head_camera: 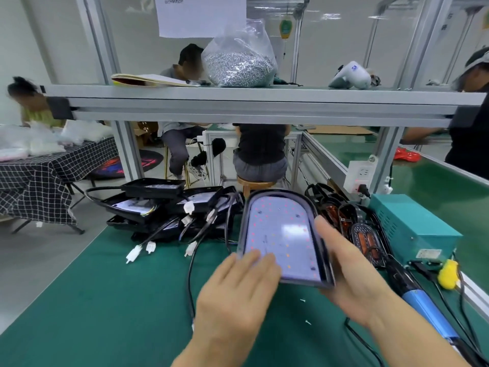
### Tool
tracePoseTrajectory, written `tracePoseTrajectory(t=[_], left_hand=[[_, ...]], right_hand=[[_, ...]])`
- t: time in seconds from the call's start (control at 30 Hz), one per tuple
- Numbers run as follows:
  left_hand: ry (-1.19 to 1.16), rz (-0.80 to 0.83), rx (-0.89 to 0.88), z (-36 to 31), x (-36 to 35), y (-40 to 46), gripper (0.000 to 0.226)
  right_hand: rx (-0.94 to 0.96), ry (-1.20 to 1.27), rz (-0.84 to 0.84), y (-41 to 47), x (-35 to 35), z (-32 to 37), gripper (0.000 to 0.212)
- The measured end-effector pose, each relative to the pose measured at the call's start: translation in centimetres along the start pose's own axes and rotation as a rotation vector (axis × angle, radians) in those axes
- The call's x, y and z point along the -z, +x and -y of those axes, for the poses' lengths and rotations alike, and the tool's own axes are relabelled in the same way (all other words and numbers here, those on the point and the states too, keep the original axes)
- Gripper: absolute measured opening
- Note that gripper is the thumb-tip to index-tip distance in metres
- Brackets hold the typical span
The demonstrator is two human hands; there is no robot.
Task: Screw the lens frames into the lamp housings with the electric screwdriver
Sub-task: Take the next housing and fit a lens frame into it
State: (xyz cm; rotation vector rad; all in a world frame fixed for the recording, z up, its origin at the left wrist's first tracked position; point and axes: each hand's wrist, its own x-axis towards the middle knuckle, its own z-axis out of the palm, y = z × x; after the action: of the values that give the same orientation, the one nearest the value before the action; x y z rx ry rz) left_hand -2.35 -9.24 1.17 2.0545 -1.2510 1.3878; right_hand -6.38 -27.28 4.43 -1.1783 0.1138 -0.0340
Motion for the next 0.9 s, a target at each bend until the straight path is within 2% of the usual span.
tracePoseTrajectory(t=[0.07, 0.13, 0.17, 0.23, 0.27, 0.33, 0.4, 0.47, 0.53, 0.63, 0.77, 0.83, 0.9], left_hand=[[-0.049, 0.04, -0.049, -0.7, 0.3, -0.9, 0.05], [-0.175, 0.067, -0.058, -0.9, 0.8, -1.3, 0.038], [-0.303, 0.068, 0.0, -0.5, 1.0, -1.1, 0.035], [-0.568, 0.081, 0.247, 1.0, 0.8, 0.5, 0.03], [-0.587, 0.107, 0.392, 2.1, 0.2, 1.8, 0.024], [-0.311, 0.239, 0.577, 4.9, -2.4, 4.7, 0.021], [-0.057, 0.478, 0.643, 7.7, -5.9, 7.3, 0.026], [0.062, 0.664, 0.683, 9.6, -8.9, 9.1, 0.029], [0.137, 0.757, 0.702, 10.5, -10.9, 9.6, 0.027], [0.13, 0.752, 0.731, 10.7, -12.6, 9.5, 0.017], [0.042, 0.63, 0.81, 10.7, -12.9, 8.3, 0.007], [0.013, 0.528, 0.816, 10.7, -12.2, 7.3, 0.009], [-0.016, 0.405, 0.788, 10.5, -11.3, 6.5, 0.02]], right_hand=[[-0.014, 0.002, -0.07, -0.3, 1.5, -1.4, 0.058], [-0.011, -0.058, -0.166, -1.2, 2.1, -2.8, 0.051], [-0.019, -0.062, -0.2, -1.6, 2.4, -3.5, 0.047], [-0.061, -0.05, -0.247, -1.9, 3.1, -4.4, 0.035], [-0.083, -0.054, -0.267, -2.1, 3.3, -4.7, 0.031], [-0.125, -0.064, -0.28, -2.3, 3.4, -5.1, 0.029], [-0.16, -0.046, -0.257, -2.3, 3.0, -5.2, 0.027], [-0.166, -0.07, -0.247, -2.2, 2.7, -5.1, 0.026], [-0.175, -0.124, -0.261, -2.0, 2.7, -5.2, 0.016], [-0.182, -0.123, -0.319, -2.2, 2.2, -5.2, 0.007], [-0.2, -0.166, -0.307, -2.6, 1.8, -5.1, 0.057], [-0.201, -0.14, -0.318, -2.5, 2.0, -5.2, 0.063], [-0.217, -0.105, -0.326, -2.5, 2.1, -5.6, 0.059]])
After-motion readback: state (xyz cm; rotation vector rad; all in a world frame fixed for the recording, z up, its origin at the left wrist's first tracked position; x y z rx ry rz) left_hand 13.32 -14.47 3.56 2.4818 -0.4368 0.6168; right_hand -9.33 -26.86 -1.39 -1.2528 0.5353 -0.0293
